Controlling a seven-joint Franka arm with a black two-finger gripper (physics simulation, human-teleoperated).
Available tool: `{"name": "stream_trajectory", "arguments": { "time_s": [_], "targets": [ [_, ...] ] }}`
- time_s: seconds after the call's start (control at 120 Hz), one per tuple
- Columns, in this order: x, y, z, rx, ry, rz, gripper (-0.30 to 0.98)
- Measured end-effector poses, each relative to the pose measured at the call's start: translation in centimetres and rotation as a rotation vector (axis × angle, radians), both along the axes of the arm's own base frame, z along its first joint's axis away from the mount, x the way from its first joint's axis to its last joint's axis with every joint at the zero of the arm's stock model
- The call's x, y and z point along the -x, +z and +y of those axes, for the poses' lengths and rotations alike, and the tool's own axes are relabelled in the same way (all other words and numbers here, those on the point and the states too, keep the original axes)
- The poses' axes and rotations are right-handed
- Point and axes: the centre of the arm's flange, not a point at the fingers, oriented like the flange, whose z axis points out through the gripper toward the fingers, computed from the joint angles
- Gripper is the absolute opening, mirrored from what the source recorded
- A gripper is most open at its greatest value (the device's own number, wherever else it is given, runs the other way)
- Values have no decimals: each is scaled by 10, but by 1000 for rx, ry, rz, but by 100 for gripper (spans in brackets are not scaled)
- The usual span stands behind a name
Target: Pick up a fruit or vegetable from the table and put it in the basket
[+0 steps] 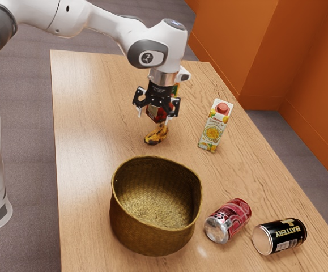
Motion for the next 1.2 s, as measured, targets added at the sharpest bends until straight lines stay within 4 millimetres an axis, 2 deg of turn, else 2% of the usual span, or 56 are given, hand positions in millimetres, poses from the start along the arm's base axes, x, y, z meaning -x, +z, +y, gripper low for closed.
{"name": "stream_trajectory", "arguments": {
  "time_s": [0.508,0.908,1.2],
  "targets": [
    [-3,-5,1,-25,-139,1,69],
    [-20,-41,-1,-7,-199,36,69],
    [-31,-51,0,-6,-222,23,69]
  ]
}}
